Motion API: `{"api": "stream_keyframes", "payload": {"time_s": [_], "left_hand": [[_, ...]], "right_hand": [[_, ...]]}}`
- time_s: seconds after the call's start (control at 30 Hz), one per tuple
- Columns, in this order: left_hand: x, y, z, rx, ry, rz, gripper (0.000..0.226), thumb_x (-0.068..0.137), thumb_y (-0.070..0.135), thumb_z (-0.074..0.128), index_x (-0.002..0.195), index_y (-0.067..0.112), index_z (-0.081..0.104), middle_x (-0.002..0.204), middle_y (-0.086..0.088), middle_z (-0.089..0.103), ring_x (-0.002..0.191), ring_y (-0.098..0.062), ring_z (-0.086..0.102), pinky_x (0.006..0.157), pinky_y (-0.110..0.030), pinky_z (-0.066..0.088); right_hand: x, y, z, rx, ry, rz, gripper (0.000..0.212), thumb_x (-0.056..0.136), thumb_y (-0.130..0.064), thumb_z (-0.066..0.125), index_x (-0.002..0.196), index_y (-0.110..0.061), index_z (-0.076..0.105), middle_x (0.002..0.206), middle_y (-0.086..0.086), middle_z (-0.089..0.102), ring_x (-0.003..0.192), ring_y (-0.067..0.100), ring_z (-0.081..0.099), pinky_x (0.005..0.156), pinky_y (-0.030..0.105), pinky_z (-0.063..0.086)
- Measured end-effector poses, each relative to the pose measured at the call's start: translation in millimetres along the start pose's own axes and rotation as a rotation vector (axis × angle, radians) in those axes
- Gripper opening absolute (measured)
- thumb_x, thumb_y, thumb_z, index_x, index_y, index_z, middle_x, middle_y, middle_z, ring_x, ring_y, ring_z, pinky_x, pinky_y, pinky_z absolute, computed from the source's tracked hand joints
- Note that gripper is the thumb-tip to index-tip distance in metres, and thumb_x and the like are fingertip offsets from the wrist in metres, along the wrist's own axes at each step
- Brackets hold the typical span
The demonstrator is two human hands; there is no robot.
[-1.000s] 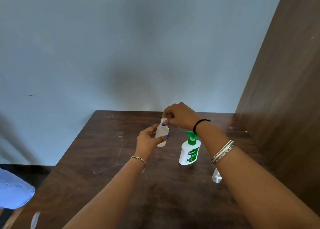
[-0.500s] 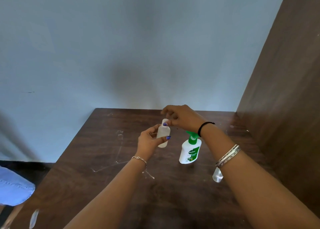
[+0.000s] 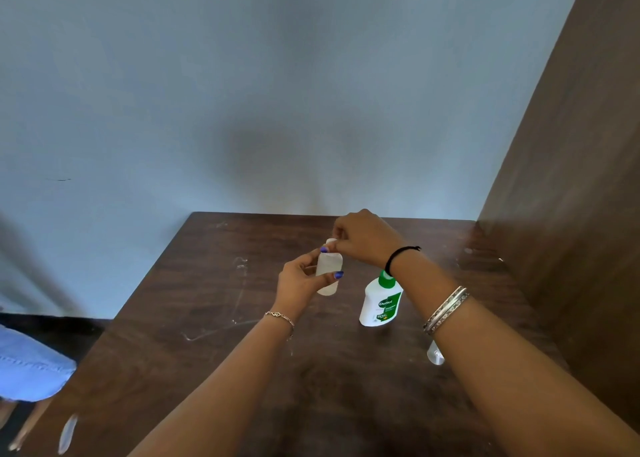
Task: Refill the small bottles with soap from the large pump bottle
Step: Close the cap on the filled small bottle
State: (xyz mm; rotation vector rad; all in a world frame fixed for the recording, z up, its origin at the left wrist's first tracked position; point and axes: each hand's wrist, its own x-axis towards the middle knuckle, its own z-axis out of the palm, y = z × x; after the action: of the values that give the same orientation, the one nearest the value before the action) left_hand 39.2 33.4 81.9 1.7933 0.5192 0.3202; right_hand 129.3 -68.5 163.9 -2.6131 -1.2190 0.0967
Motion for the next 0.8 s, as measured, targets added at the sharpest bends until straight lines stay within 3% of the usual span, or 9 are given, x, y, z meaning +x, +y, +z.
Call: {"api": "stream_keyframes", "payload": {"time_s": [0.07, 0.17, 0.33, 0.43, 0.5, 0.57, 0.67, 0.8], "left_hand": [[1.4, -1.0, 0.0, -0.006, -0.008, 0.006, 0.055, 0.071, 0.011, 0.075, 0.123, 0.009, 0.056, 0.115, -0.01, 0.064, 0.103, -0.02, 0.06, 0.099, -0.038, 0.047], [4.4, -0.4, -3.7, -0.014, -0.032, 0.024, 0.053, 0.073, 0.01, 0.073, 0.123, 0.009, 0.055, 0.116, -0.011, 0.064, 0.104, -0.021, 0.06, 0.098, -0.037, 0.047], [7.5, -7.9, -5.8, 0.066, -0.025, 0.057, 0.053, 0.075, 0.011, 0.072, 0.125, 0.01, 0.053, 0.117, -0.011, 0.064, 0.107, -0.024, 0.06, 0.098, -0.041, 0.047], [7.6, -19.1, -6.4, 0.123, 0.004, 0.104, 0.052, 0.074, 0.012, 0.073, 0.122, 0.009, 0.056, 0.11, -0.009, 0.066, 0.099, -0.02, 0.062, 0.089, -0.027, 0.051], [6.2, -27.2, -6.1, 0.159, 0.024, 0.131, 0.048, 0.073, 0.013, 0.074, 0.118, 0.009, 0.058, 0.1, -0.004, 0.067, 0.087, -0.009, 0.062, 0.077, -0.009, 0.048], [5.6, -36.2, -4.0, 0.173, 0.045, 0.146, 0.04, 0.072, 0.012, 0.075, 0.11, 0.011, 0.062, 0.086, 0.006, 0.065, 0.076, 0.0, 0.059, 0.066, -0.001, 0.044], [7.3, -53.6, 1.8, 0.188, 0.073, 0.126, 0.03, 0.069, 0.01, 0.076, 0.097, 0.013, 0.065, 0.079, 0.009, 0.064, 0.076, -0.004, 0.06, 0.065, -0.003, 0.044], [11.0, -84.9, 9.7, 0.204, 0.118, 0.067, 0.036, 0.07, 0.011, 0.076, 0.104, 0.007, 0.066, 0.097, -0.002, 0.069, 0.089, -0.012, 0.063, 0.077, -0.013, 0.049]], "right_hand": [[0.7, 1.8, 2.7, 0.001, -0.015, -0.008, 0.039, 0.089, -0.046, 0.054, 0.103, -0.01, 0.059, 0.085, 0.003, 0.058, 0.076, 0.016, 0.052, 0.064, 0.021, 0.037], [-1.6, 3.4, 2.2, 0.091, -0.081, -0.115, 0.03, 0.091, -0.033, 0.057, 0.113, -0.013, 0.059, 0.103, 0.005, 0.065, 0.083, 0.011, 0.051, 0.073, 0.02, 0.038], [1.4, -2.2, 17.0, 0.061, -0.018, -0.103, 0.023, 0.092, -0.024, 0.054, 0.109, -0.01, 0.063, 0.105, 0.008, 0.067, 0.085, 0.015, 0.055, 0.074, 0.021, 0.036], [1.5, -7.1, 35.0, 0.072, 0.028, -0.05, 0.023, 0.093, -0.023, 0.052, 0.108, -0.01, 0.063, 0.104, 0.01, 0.066, 0.084, 0.015, 0.054, 0.075, 0.022, 0.039], [1.1, -8.7, 47.7, 0.077, 0.049, -0.014, 0.024, 0.093, -0.024, 0.051, 0.11, -0.01, 0.062, 0.106, 0.01, 0.066, 0.091, 0.02, 0.059, 0.08, 0.026, 0.044], [1.4, -9.7, 60.3, 0.086, 0.063, 0.023, 0.025, 0.092, -0.023, 0.052, 0.111, -0.01, 0.062, 0.108, 0.01, 0.065, 0.097, 0.024, 0.059, 0.084, 0.03, 0.045], [2.8, -9.4, 82.7, 0.097, 0.069, 0.082, 0.024, 0.091, -0.021, 0.053, 0.109, -0.009, 0.063, 0.107, 0.012, 0.065, 0.099, 0.028, 0.059, 0.083, 0.034, 0.046], [4.6, -8.8, 116.1, 0.145, 0.052, 0.171, 0.026, 0.091, -0.028, 0.053, 0.108, -0.01, 0.062, 0.107, 0.013, 0.064, 0.102, 0.031, 0.058, 0.084, 0.037, 0.046]]}}
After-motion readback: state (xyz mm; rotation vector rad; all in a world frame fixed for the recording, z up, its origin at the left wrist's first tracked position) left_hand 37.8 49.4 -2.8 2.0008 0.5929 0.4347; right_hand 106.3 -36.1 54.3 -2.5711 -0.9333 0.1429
